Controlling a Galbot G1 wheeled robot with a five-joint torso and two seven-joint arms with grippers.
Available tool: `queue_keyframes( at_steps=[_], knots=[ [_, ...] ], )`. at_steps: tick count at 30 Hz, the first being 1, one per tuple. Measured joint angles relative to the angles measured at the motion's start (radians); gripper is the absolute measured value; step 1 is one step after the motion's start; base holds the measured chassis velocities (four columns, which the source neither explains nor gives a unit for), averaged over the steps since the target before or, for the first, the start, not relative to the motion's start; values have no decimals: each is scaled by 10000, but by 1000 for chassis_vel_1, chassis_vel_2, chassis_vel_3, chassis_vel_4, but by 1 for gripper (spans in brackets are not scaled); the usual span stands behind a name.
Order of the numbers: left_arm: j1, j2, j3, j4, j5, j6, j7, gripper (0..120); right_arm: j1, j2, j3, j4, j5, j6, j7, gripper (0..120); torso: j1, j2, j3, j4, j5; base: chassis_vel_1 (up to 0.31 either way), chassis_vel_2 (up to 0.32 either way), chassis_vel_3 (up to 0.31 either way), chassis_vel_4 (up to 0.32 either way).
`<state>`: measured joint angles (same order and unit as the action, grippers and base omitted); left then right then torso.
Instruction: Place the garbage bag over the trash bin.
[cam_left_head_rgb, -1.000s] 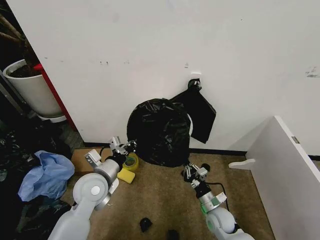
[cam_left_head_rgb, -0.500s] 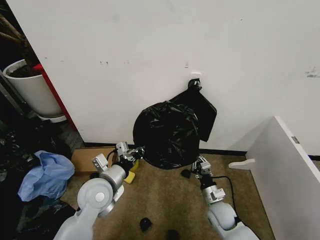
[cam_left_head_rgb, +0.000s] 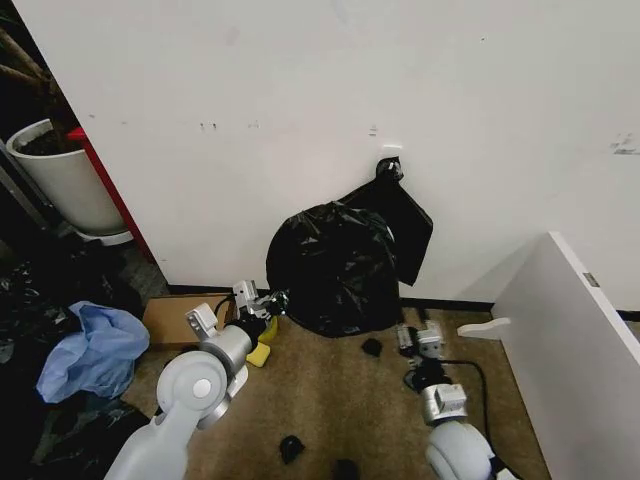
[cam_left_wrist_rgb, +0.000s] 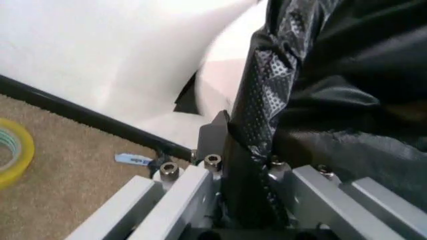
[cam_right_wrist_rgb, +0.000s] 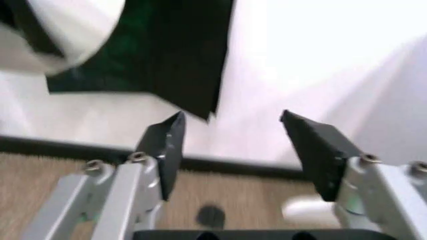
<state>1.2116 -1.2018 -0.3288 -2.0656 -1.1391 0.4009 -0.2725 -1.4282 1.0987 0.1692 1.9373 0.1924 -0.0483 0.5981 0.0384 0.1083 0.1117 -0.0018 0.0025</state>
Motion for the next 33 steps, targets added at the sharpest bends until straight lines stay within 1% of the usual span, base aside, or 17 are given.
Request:
queue_keyframes(
  at_steps=[2, 3, 4, 7, 9, 12, 15, 16, 18, 20, 22, 24, 28, 30, 31, 32, 33],
  knots=[
    [119, -57, 5, -49, 128, -1, -3, 0, -236, -163, -108, 699, 811, -1033, 714, 65, 0, 0, 0, -4, 0, 0, 0, 0, 0],
    [119, -57, 5, -49, 128, -1, -3, 0, -236, -163, -108, 699, 811, -1033, 714, 65, 0, 0, 0, -4, 0, 0, 0, 0, 0],
    [180, -74, 4, -65, 200, -1, -25, 0, -297, -238, -187, 1002, 1101, -1349, 983, 68, 0, 0, 1, -1, 0, 0, 0, 0, 0],
    [261, -107, 18, -123, 493, 19, -204, 0, -456, -290, -248, 1466, 1160, -1555, 1596, 83, 0, 0, 0, -2, 2, 0, 0, 0, 0],
    [286, -107, 28, -122, 595, 22, -241, 0, -476, -271, -212, 1581, 1085, -1530, 1761, 86, 0, 0, 0, -2, 1, 0, 0, 0, 0],
    [469, -70, 81, -120, 949, -15, -274, 0, -483, -205, -87, 1972, 679, -978, 1961, 98, 0, 0, 0, -3, 1, 0, 0, 0, 0],
    [638, -59, 156, -46, 1262, -145, -253, 0, -456, -203, -87, 2239, -83, 677, 1091, 100, 0, 0, 0, 0, 1, 0, 0, 0, 0],
    [638, -59, 156, -46, 1262, -145, -253, 0, -456, -203, -87, 2239, -83, 677, 1091, 100, 0, 0, 0, 0, 1, 0, 0, 0, 0],
    [654, -110, 207, 75, 1469, -239, -243, 0, -444, -215, -99, 2348, -684, 1770, 59, 100, 1, 0, 0, -1, 1, 0, 0, 0, 0],
    [647, -188, 255, 172, 1627, -275, -231, 0, -416, -265, -163, 2428, -1038, 2444, -938, 100, 1, 0, 0, -1, 1, 0, 0, 0, 0],
    [558, -269, 346, 309, 1818, -305, -206, 0, -382, -351, -348, 2587, -1195, 2737, -1800, 94, 2, 0, 0, 0, 1, 0, 0, 0, 0],
    [505, -291, 394, 377, 1902, -328, -188, 0, -371, -386, -446, 2674, -1190, 2715, -1976, 91, 2, 0, 0, -1, 1, 0, 0, 0, 0],
    [280, -352, 609, 655, 2199, -497, -52, 0, -305, -702, -895, 3294, -661, 1925, -2270, 75, 2, 0, 1, -2, 2, 0, 0, 0, 0],
    [153, -380, 813, 799, 2265, -594, 5, 0, -182, -1024, -1119, 3752, -148, 982, -2033, 67, 2, -1, 1, -2, 2, 0, 0, 0, 0],
    [100, -397, 929, 855, 2288, -622, 24, 0, -86, -1229, -1221, 4002, 117, 104, -1743, 62, 2, -1, 0, -1, 1, 0, 0, 0, 0],
    [100, -397, 929, 855, 2288, -622, 24, 0, -86, -1229, -1221, 4002, 117, 104, -1743, 62, 2, -1, 0, -1, 1, 0, 0, 0, 0],
    [53, -415, 1044, 907, 2312, -640, 40, 0, 6, -1385, -1298, 4198, 374, -640, -1478, 58, 2, -1, 1, -2, 1, 0, 0, 0, 0]
  ],
)
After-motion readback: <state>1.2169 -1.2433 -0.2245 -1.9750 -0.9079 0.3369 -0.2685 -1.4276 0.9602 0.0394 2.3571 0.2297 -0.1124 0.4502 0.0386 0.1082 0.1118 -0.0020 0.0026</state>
